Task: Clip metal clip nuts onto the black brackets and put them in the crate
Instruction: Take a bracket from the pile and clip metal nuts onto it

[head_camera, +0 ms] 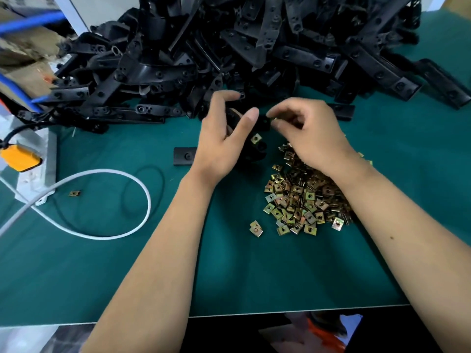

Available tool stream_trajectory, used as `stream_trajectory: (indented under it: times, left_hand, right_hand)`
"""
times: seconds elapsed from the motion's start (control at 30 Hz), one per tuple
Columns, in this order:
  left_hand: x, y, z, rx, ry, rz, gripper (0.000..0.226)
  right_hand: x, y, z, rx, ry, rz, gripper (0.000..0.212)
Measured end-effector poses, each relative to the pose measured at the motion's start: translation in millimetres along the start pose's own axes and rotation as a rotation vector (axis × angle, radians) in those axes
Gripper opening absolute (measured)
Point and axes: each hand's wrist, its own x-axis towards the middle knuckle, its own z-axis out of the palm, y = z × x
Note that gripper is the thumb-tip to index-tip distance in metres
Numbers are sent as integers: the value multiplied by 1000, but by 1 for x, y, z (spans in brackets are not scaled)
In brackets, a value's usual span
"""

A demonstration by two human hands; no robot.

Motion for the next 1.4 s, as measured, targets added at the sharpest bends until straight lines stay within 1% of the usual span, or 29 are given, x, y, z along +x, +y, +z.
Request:
stream_trajectory:
  times: [0.1,0.17,0.23,0.27,0.33,0.47,0.6,0.67,0.73,0.83,0.9,0.97,1.13,1.4]
  left_hand:
    - [-4,6,13,-61,-8,8,41]
    - [-4,7,18,-16,58,53,44]
    - [-2,6,21,24,135,65,42]
    - [-1,6,23,24,149,41,37]
    - [0,5,24,6,118,-14,27]
    - [1,2,23,56,51,-11,26]
    - [2,1,23,151,-30,33,22]
    - [2,1,23,196,-50,53,20]
    - [4,1,22,247,-35,52,18]
    - [6,-1,17,337,53,-16,19]
    - [6,0,14,364,119,-82,21]
    - [5,2,14,385,148,-126,22]
    - [6,7,15,432,151,-165,24]
    - [6,6,16,467,142,-151,23]
  right_hand:
    - [-1,-1,3,199,17,57,8]
    - [-3,-2,6,306,26,90,10]
    - [-3,-3,7,382,60,127,16]
    - [-3,-3,7,415,82,144,21]
    - [-3,-4,6,460,96,168,31]
    - [-5,-5,8,477,30,175,31]
    - [-4,-4,4,528,60,202,20]
    - [-3,-2,1,541,73,219,18]
    - [-2,-1,0,548,43,247,15]
    - [-2,-2,-1,576,-65,314,6]
    - [-3,-3,-1,586,-141,340,7]
    - [-4,-5,1,570,-188,353,10]
    - [-4,-8,5,536,-178,398,7]
    - [-5,-10,6,524,-182,402,6]
